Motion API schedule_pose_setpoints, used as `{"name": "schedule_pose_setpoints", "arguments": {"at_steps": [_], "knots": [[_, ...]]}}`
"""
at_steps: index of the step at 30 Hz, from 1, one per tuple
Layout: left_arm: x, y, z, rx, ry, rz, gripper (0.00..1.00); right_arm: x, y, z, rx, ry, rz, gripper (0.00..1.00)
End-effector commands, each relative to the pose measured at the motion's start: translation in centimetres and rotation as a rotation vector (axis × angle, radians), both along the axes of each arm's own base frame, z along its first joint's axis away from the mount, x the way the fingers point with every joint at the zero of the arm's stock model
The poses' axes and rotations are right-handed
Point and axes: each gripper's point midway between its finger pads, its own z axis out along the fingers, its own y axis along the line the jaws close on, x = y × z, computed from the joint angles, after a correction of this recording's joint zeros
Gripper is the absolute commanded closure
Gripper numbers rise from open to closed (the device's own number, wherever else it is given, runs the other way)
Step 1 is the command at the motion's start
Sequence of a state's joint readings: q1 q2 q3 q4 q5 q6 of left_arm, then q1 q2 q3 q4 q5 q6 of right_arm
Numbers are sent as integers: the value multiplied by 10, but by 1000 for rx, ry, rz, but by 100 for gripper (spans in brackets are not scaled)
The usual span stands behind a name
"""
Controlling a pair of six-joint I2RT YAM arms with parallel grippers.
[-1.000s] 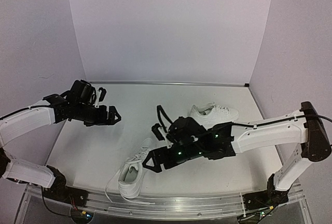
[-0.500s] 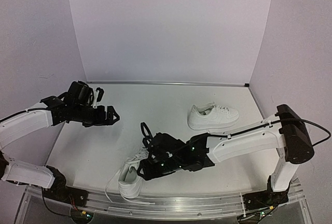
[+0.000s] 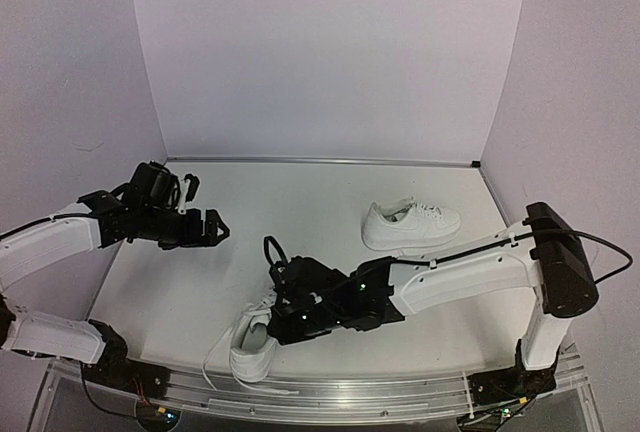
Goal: Tie the shoes
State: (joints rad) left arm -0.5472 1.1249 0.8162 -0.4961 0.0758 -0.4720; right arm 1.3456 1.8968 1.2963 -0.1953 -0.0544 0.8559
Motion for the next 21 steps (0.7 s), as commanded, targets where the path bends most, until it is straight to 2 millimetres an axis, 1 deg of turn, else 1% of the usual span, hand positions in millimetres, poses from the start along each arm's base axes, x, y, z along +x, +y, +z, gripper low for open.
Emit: {"name": "schedule_pose_setpoints", "arguments": {"at_steps": [1, 5, 8, 12, 15, 17, 21], "knots": [[-2, -7, 14, -47, -50, -43, 0, 32, -11, 34, 5, -137, -93, 100], [-13, -18, 17, -100, -65, -125, 0, 60, -26, 63, 7, -246, -123, 100], [-19, -24, 17, -138, -76, -170, 0, 88, -46, 70, -10, -270, -149, 100], [-30, -37, 18, -233, -94, -244, 0, 115, -69, 70, -54, -299, -162, 100], [-36, -44, 10, -291, -75, -262, 0, 129, -78, 70, -74, -313, -177, 100], [-40, -47, -1, -303, -46, -274, 1, 138, -82, 72, -81, -325, -193, 100], [-49, -55, -24, -283, 15, -308, 4, 154, -88, 74, -91, -339, -225, 100]]}}
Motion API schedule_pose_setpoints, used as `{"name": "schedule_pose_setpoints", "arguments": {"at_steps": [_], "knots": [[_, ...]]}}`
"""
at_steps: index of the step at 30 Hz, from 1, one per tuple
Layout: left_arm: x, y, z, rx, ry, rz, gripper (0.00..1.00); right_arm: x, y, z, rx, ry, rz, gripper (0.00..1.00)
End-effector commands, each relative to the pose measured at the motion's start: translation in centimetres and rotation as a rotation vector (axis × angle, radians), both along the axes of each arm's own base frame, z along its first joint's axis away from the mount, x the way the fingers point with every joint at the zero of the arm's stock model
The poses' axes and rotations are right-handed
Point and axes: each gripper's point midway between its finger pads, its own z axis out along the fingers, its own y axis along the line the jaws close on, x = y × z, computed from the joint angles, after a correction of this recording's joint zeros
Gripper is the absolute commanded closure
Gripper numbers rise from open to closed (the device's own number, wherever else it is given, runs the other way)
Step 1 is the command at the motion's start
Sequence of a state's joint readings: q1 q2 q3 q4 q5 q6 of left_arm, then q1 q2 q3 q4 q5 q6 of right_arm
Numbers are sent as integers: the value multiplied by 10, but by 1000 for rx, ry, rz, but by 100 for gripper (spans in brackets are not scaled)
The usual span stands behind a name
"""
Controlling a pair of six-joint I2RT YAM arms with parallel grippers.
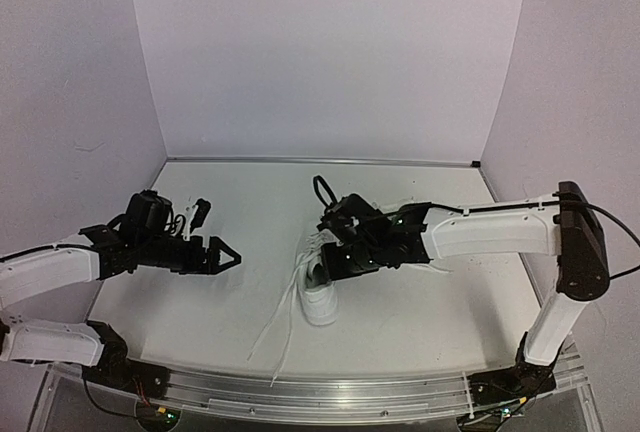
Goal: Tie the shoes
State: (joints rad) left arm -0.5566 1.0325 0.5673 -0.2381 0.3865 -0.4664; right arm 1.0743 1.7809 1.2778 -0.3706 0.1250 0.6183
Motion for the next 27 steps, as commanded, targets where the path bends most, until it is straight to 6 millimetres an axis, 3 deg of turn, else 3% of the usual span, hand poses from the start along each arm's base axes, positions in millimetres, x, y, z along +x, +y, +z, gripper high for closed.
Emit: {"name": "schedule_pose_setpoints", "arguments": {"at_steps": [1, 6, 13, 21, 27], "knots": [[-6, -22, -4, -46, -2, -81, 5, 23, 9, 51, 99, -124, -9, 100], [-15, -45, -30, 8, 5, -153, 14, 37, 5, 50, 85, -135, -23, 100], [-35, -88, -67, 289, -51, -280, 31, 43, 1, 47, 85, -125, -41, 100], [-76, -124, -101, 456, -40, -385, 28, 43, -3, 43, 82, -118, -54, 100], [-85, -131, -130, 655, -72, -359, 27, 43, -9, 47, 85, -125, -64, 100]]}}
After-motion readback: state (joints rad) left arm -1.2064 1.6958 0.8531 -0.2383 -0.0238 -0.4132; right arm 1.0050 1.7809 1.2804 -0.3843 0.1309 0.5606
